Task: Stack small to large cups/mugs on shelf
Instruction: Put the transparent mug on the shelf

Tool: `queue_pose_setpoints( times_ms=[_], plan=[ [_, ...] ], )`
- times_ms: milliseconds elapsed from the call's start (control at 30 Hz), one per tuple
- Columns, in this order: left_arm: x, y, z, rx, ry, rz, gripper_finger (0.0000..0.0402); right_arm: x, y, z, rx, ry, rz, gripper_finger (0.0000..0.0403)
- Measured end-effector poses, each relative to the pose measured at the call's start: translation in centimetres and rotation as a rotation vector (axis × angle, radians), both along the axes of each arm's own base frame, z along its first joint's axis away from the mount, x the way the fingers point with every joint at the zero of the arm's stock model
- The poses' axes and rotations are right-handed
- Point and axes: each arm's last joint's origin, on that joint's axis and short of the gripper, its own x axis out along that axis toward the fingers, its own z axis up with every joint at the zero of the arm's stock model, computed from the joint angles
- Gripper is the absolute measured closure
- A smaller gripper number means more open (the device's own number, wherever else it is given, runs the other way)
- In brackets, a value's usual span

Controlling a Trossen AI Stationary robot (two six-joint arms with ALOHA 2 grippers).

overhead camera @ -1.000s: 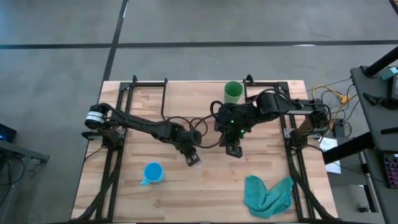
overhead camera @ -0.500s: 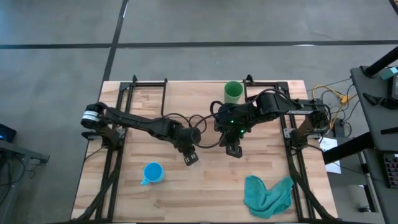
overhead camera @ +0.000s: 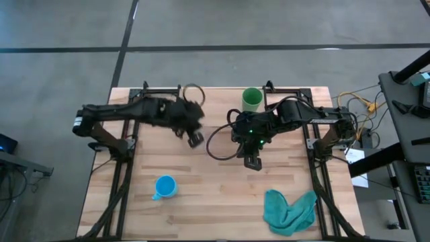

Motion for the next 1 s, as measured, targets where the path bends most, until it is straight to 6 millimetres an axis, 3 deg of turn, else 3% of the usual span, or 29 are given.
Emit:
queue_pose_setpoints(
  times_ms=[267,467,767,1000],
  plan=[
    [-1.4,6.0,0.6,0.066,0.053,0.114,0.0401,0.0,0.0,0.0,0.004,0.000,-0.006,0.0330],
    [-3.1,9.1,0.2,0.032,0.123,0.212,0.0402,0.0,0.0,0.0,0.008,0.001,-0.013,0.0330],
    [-4.0,10.4,0.1,0.020,0.168,0.168,0.0402,0.1,-0.1,0.0,-0.005,-0.007,-0.005,0.0330],
    [-3.5,10.8,-0.6,-0.003,0.189,0.110,0.0402,0.2,-0.1,0.1,-0.019,-0.027,-0.012,0.0330]
  ],
)
